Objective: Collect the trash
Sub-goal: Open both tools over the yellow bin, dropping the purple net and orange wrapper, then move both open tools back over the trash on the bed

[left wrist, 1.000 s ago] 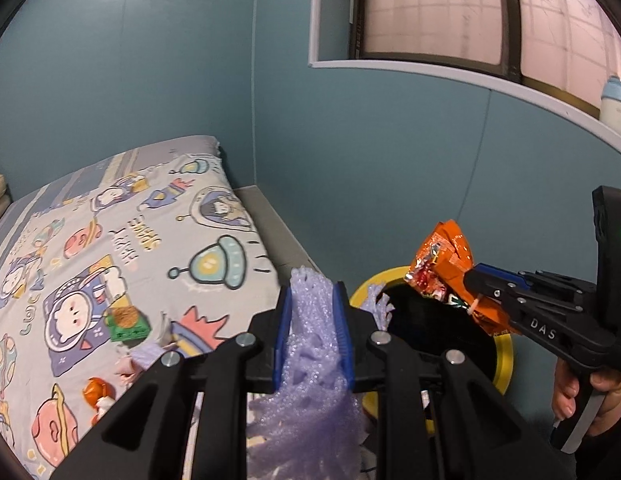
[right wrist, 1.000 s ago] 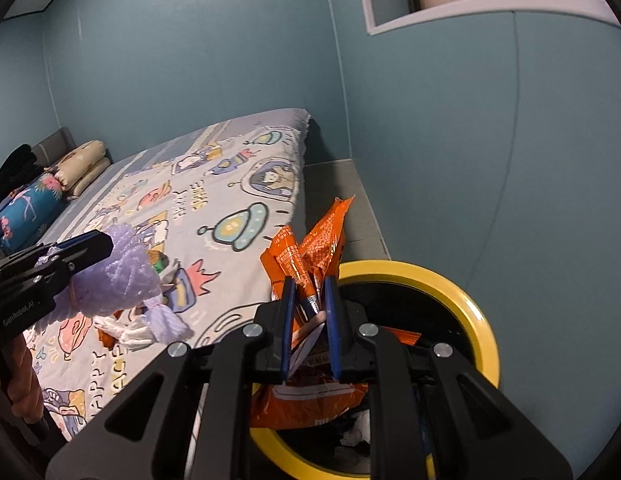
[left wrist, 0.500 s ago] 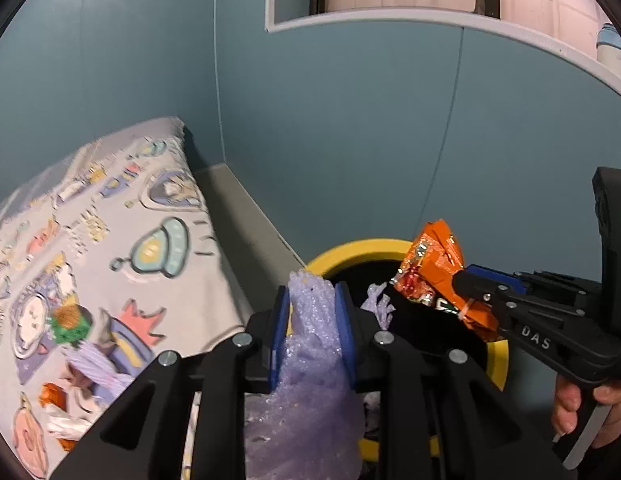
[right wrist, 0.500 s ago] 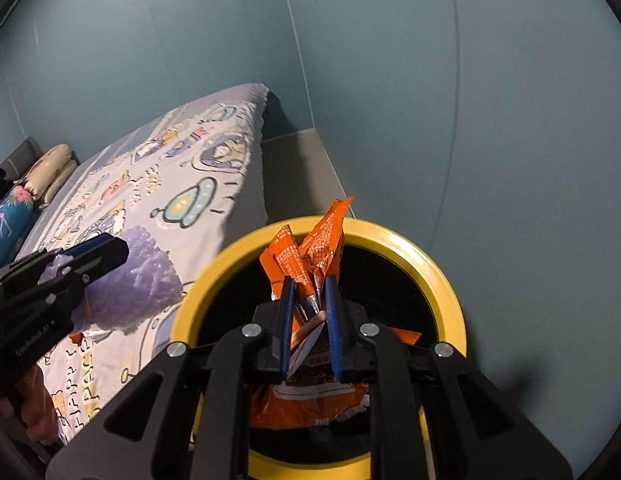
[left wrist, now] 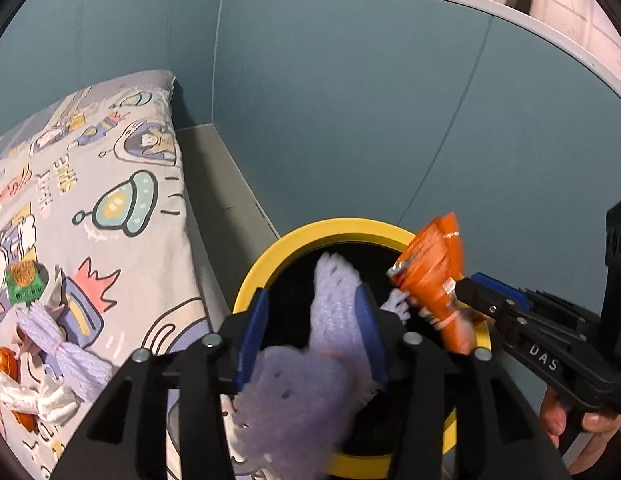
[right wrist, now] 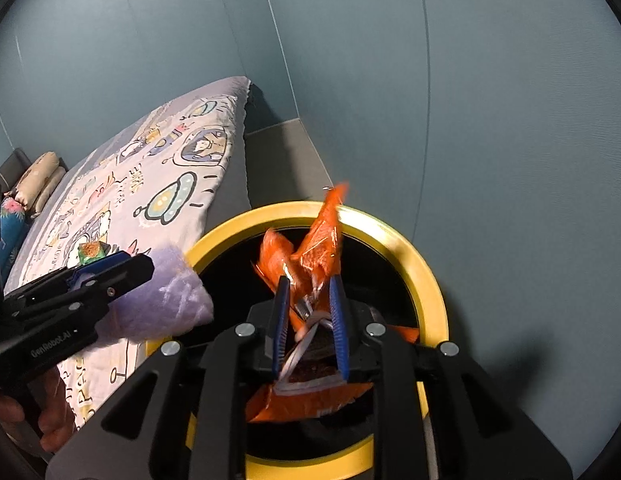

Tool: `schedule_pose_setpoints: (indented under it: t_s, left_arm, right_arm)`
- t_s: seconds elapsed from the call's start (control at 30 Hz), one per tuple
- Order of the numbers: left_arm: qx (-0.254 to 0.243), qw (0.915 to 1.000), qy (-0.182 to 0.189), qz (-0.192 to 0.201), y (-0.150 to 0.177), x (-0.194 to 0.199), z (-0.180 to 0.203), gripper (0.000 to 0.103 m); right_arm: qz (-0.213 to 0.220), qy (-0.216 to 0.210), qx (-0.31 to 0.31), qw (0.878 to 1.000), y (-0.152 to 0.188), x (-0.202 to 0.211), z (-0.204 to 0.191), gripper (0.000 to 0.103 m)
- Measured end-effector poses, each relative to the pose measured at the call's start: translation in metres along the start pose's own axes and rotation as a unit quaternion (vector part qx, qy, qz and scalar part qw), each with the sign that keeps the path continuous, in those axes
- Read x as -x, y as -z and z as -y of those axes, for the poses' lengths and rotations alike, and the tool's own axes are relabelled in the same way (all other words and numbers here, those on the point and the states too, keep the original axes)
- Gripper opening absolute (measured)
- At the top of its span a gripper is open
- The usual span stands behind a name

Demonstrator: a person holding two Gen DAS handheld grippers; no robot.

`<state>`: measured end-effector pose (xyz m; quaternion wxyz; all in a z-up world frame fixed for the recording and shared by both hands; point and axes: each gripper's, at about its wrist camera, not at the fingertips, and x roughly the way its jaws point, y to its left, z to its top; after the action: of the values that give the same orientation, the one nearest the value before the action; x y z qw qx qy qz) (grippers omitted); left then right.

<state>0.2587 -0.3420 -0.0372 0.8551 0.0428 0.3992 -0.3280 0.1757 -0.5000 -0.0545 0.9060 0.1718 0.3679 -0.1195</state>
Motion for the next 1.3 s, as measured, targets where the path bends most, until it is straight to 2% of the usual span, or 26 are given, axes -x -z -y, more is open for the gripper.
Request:
schedule_pose_setpoints:
  t_s: [0.03, 0.1, 0.27, 0.33, 0.4, 0.53, 0.7, 0.97, 1.1, 1.3]
  left_arm:
    - [0.003, 1.0, 0.0, 0.0, 0.0, 0.0, -0.001, 0.047]
    - [0.01, 0.9999, 0.004, -0.001, 0.0, 0.001, -0.005, 0.051]
    - [0.026, 0.9995, -0.005, 0.016, -0.003, 0.015, -0.018, 0.064]
    - [0.031, 0.9991, -0.013, 0.027, -0.004, 0.025, -0.029, 0.066]
    - [0.037, 0.9983, -0.027, 0.036, -0.005, 0.035, -0.039, 0.074]
    - [0.056, 0.9958, -0.054, 0.048, -0.004, 0.055, -0.068, 0.081]
    - [0.087, 0.9908, -0.089, 0.053, 0.002, 0.078, -0.113, 0.083]
    - [0.111, 0.9801, -0.15, 0.067, 0.012, 0.118, -0.174, 0.085]
    - [0.129, 0.9716, -0.186, 0.069, 0.023, 0.136, -0.209, 0.085]
    - [0.162, 0.9592, -0.226, 0.052, 0.044, 0.14, -0.261, 0.085]
  right_arm:
    - [0.001, -0.001, -0.003, 1.0, 0.0, 0.001, 0.001, 0.032]
    - [0.004, 0.002, -0.008, 1.0, 0.001, 0.003, 0.002, 0.038]
    - [0.009, 0.0, -0.006, 1.0, 0.0, 0.009, -0.002, 0.038]
    - [0.011, -0.004, -0.002, 1.0, -0.001, 0.013, -0.007, 0.038]
    - [0.014, -0.011, 0.005, 1.0, -0.002, 0.016, -0.015, 0.038]
    - [0.017, -0.031, 0.025, 0.999, -0.004, 0.02, -0.041, 0.042]
    - [0.019, -0.06, 0.063, 0.996, -0.004, 0.025, -0.088, 0.047]
    - [0.011, -0.1, 0.119, 0.988, -0.001, 0.018, -0.16, 0.047]
    - [-0.001, -0.116, 0.138, 0.984, 0.005, 0.009, -0.192, 0.047]
    - [-0.024, -0.137, 0.156, 0.978, 0.017, -0.012, -0.234, 0.047]
